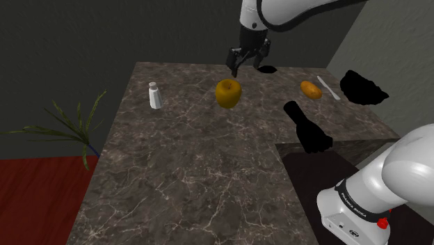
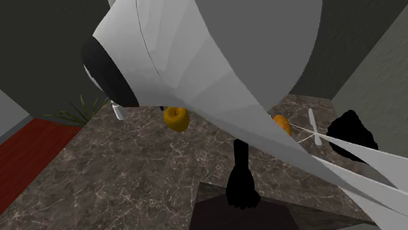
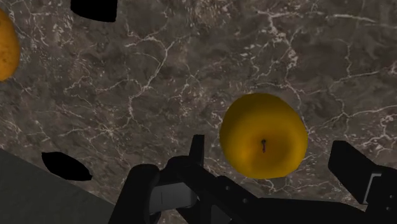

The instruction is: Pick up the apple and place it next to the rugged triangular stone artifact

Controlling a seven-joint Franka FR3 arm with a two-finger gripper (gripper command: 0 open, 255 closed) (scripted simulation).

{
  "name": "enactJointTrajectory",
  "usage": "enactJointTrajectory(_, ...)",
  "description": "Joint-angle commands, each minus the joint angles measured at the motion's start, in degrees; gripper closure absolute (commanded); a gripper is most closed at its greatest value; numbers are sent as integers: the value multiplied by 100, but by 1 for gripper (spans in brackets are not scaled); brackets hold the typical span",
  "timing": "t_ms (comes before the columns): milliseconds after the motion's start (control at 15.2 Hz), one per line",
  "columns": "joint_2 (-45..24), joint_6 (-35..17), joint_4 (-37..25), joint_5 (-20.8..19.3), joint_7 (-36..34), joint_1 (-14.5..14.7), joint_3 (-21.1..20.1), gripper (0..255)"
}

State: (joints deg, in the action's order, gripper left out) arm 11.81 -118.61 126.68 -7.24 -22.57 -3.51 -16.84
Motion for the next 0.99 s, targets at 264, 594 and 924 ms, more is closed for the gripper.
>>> enactJointTrajectory(264, -1002, -475, -505, -653, -662, -39, -191, 0)
enactJointTrajectory(594, -1198, -824, -335, -788, -749, -70, -162, 0)
enactJointTrajectory(924, -1265, -932, -288, -836, -780, -79, -151, 0)
